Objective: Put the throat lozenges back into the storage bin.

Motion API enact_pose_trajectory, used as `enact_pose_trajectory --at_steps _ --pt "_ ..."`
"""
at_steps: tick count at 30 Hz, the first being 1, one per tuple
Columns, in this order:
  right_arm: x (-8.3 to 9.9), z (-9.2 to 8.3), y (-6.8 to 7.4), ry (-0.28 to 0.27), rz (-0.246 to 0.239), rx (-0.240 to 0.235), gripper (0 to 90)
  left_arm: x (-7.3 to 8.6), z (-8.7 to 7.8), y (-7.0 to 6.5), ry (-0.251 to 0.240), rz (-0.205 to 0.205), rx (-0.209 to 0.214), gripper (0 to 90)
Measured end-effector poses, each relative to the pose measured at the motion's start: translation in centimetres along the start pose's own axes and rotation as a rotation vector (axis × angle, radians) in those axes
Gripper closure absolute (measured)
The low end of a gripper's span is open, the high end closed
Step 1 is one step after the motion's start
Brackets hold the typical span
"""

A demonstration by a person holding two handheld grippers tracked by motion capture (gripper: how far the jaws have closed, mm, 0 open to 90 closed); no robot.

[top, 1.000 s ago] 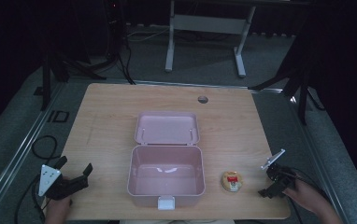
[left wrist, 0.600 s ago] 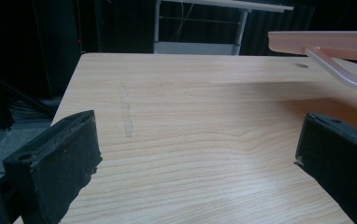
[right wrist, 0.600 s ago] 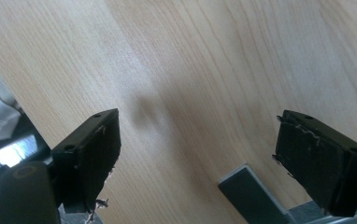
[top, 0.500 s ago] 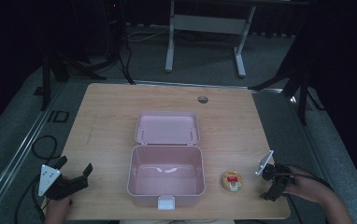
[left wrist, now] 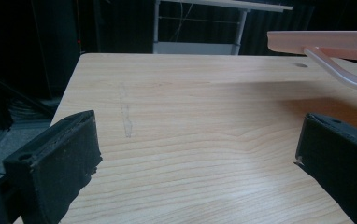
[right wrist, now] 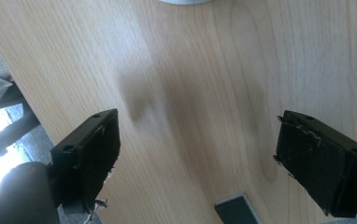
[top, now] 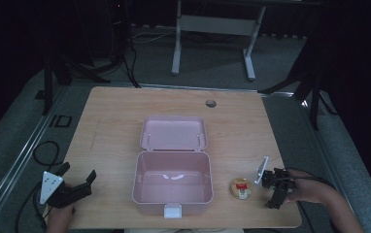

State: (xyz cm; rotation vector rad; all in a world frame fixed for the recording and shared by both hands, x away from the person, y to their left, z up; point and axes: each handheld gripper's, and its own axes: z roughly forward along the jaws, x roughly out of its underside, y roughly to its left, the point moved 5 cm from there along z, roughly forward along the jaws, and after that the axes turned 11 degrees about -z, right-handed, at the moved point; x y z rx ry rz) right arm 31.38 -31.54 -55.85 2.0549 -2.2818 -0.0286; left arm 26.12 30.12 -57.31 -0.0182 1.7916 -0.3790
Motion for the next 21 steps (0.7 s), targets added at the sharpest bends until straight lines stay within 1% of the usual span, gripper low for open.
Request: enact_pose_trajectory --at_steps 2,5,7,10,12,20,21 --pt "-0.5 0.0 -0.2 0.008 -0.015 0.008 13.3 0.0 0.0 0.0 0.0 0.0 0.0 0.3" --pt "-1.3 -0.1 -0.4 0.011 -0.032 0.0 13.4 0.0 0.0 0.0 -0.001 -0.001 0.001 0.3" --pt "-1.8 -0.1 -0.4 0.014 -0.052 -0.005 13.5 0.0 0.0 0.0 -0.001 -0.001 0.002 0.3" --pt "-2.8 -0.2 -0.6 0.01 -0.068 -0.004 13.5 0.0 0.0 0.0 -0.001 -0.001 0.003 0.3" --pt "-3.5 -0.2 -0.6 0.01 -0.089 -0.006 13.6 0.0 0.0 0.0 -0.002 -0.001 0.004 0.3" --pt "-6.0 -0.1 -1.1 0.011 -0.125 0.005 13.4 0.0 0.0 0.0 -0.004 -0.002 0.009 0.3" --pt "-6.3 0.0 -1.1 0.017 -0.127 -0.002 13.5 0.0 0.0 0.0 -0.004 -0.002 0.01 0.3"
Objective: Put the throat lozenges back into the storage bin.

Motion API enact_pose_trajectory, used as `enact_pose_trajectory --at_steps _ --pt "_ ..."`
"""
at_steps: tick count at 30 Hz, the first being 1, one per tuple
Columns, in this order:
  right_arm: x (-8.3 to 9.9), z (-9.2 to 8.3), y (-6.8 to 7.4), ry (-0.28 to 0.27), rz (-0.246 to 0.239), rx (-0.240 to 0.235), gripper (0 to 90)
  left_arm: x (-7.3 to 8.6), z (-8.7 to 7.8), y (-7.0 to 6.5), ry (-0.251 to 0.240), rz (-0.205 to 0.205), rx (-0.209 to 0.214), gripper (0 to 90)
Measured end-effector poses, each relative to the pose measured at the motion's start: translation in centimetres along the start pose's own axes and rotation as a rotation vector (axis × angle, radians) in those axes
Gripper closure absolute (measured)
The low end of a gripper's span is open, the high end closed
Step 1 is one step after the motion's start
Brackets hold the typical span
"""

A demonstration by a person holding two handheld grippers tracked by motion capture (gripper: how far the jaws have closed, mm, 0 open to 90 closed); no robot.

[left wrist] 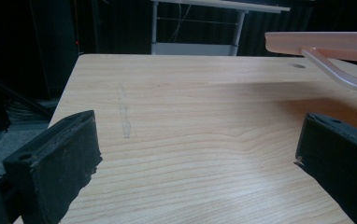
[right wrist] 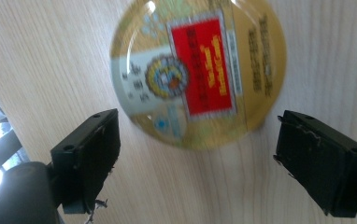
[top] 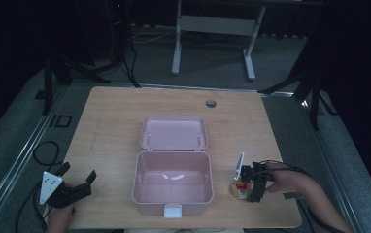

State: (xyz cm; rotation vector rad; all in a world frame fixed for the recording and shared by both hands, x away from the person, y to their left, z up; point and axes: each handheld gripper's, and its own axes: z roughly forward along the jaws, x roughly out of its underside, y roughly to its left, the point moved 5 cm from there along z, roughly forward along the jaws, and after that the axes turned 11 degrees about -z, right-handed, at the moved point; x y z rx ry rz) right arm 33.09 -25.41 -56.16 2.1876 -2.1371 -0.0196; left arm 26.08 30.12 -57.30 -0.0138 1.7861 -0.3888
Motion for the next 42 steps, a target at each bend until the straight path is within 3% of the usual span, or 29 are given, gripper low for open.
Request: enact_pose_trajectory --at_steps 11,20,33,42 --pt "-2.3 0.4 -0.3 0.001 -0.078 0.005 15.1 0.0 0.0 0.0 -0.001 -0.002 0.005 0.3" --pt "-2.7 0.1 0.1 0.029 -0.116 -0.01 19.8 0.0 0.0 0.0 0.0 -0.001 0.006 0.3" --pt "-2.3 -3.8 1.3 0.025 -0.113 -0.045 19.9 0.0 0.0 0.0 0.004 0.002 0.003 0.3" --pt "-2.6 -7.1 1.9 0.015 -0.123 -0.019 20.0 0.0 0.0 0.0 0.005 0.001 0.002 0.3"
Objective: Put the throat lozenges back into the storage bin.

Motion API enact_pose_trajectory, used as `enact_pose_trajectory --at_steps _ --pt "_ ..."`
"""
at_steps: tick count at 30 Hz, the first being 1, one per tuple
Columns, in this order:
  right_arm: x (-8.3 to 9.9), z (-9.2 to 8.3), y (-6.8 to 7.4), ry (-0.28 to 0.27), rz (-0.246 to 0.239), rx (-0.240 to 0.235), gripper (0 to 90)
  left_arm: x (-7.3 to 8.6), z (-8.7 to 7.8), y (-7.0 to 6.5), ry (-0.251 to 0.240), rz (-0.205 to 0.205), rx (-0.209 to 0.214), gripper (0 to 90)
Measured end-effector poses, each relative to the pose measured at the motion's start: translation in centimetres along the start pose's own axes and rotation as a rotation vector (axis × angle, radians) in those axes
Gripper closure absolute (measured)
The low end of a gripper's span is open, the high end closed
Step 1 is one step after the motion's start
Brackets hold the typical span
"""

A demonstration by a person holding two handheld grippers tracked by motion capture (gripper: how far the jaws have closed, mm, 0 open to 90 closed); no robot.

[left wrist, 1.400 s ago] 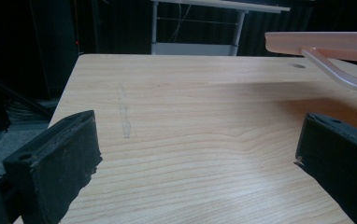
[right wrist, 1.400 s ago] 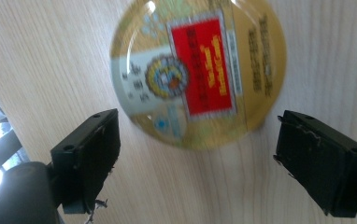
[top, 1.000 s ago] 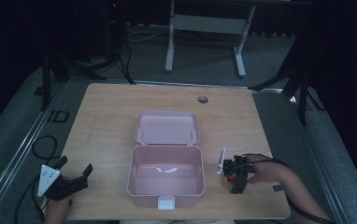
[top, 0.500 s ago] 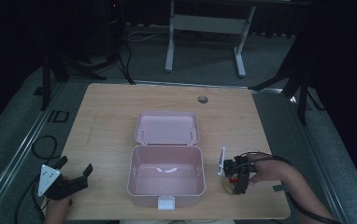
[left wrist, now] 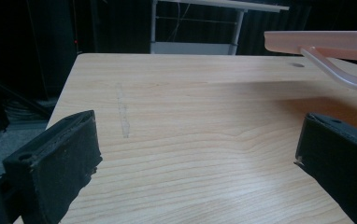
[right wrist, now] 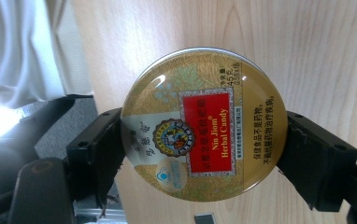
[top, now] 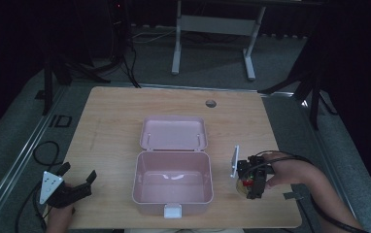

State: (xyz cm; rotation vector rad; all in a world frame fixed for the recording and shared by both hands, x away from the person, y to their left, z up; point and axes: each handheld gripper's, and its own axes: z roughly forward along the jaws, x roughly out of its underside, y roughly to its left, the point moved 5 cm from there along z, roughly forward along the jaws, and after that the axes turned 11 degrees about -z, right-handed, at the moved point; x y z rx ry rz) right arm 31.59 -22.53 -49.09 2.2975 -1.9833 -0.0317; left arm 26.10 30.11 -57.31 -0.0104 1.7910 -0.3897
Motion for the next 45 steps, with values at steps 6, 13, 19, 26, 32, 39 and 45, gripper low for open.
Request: enact_pose_trajectory --at_steps 6,13,19,26,32,39,45 --pt "-0.4 -2.5 0.5 -0.005 -0.01 0.029 20.0 0.0 0.0 0.0 0.001 -0.001 -0.001 0.3" --pt "-0.8 -5.3 0.9 -0.012 -0.009 0.064 20.0 0.0 0.0 0.0 -0.001 -0.001 0.0 0.3" --pt "-1.5 -6.7 1.0 -0.025 -0.003 0.081 20.0 0.0 0.0 0.0 -0.001 -0.002 0.001 0.3" --pt "-3.2 -6.7 1.0 -0.039 -0.044 0.078 20.0 0.0 0.0 0.0 -0.001 -0.003 0.001 0.3" --pt "-5.1 -6.8 0.7 -0.048 -0.078 0.078 20.0 0.0 0.0 0.0 -0.001 -0.003 0.002 0.3" --pt "-7.8 -6.9 0.4 -0.055 -0.131 0.077 20.0 0.0 0.0 0.0 -0.004 -0.006 0.005 0.3" --pt "-10.3 -6.7 0.1 -0.065 -0.166 0.069 20.1 0.0 0.0 0.1 -0.005 -0.008 0.009 0.3"
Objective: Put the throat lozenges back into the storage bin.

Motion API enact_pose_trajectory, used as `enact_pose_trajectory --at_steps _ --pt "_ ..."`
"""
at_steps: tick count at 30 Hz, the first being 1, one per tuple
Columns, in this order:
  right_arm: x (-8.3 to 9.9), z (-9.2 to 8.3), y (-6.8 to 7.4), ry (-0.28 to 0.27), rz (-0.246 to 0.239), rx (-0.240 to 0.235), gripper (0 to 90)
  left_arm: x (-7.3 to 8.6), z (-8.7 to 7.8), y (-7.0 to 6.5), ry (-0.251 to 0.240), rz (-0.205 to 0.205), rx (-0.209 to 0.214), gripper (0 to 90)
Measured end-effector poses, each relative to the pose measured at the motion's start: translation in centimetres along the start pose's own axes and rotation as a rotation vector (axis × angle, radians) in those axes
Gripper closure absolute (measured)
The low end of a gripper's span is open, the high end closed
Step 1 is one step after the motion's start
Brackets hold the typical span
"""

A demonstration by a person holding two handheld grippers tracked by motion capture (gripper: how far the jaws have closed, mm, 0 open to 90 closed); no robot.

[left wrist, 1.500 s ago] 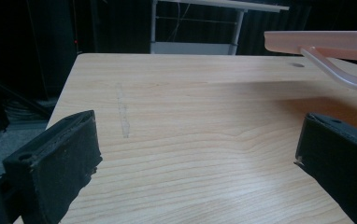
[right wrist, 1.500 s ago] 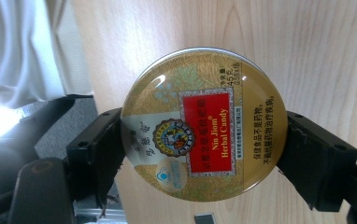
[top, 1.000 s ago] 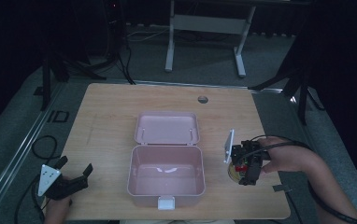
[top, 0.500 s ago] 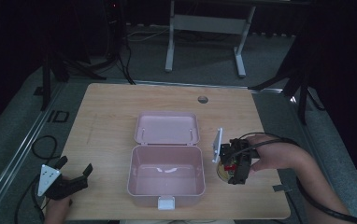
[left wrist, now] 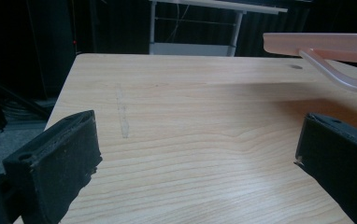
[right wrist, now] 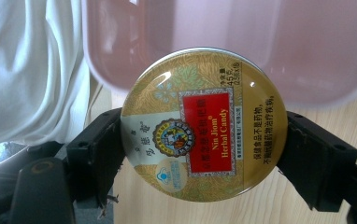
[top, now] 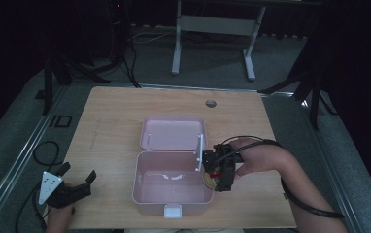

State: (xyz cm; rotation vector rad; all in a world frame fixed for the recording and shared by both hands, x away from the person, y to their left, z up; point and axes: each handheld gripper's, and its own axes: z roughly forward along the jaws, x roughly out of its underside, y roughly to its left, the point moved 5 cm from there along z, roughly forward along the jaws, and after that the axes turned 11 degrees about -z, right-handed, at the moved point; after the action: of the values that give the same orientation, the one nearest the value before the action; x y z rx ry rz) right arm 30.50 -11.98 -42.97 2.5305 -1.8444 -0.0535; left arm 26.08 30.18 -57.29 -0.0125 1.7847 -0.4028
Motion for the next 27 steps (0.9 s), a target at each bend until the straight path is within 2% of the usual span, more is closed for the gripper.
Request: enact_pose_trajectory --at_steps 7,10,13,27 --pt "-2.2 0.3 -0.8 -0.012 -0.033 0.007 20.0 0.0 0.0 0.0 0.001 0.0 0.003 0.3" --pt "-3.0 0.7 -1.2 -0.041 -0.028 0.006 20.1 0.0 0.0 0.0 0.0 -0.002 0.004 0.3" --pt "-3.6 1.4 -1.5 -0.045 -0.036 0.004 20.1 0.0 0.0 0.0 -0.001 -0.004 0.004 0.3" --pt "-4.8 5.4 -1.9 -0.006 -0.058 -0.056 20.1 0.0 0.0 0.0 0.0 -0.003 0.006 0.3"
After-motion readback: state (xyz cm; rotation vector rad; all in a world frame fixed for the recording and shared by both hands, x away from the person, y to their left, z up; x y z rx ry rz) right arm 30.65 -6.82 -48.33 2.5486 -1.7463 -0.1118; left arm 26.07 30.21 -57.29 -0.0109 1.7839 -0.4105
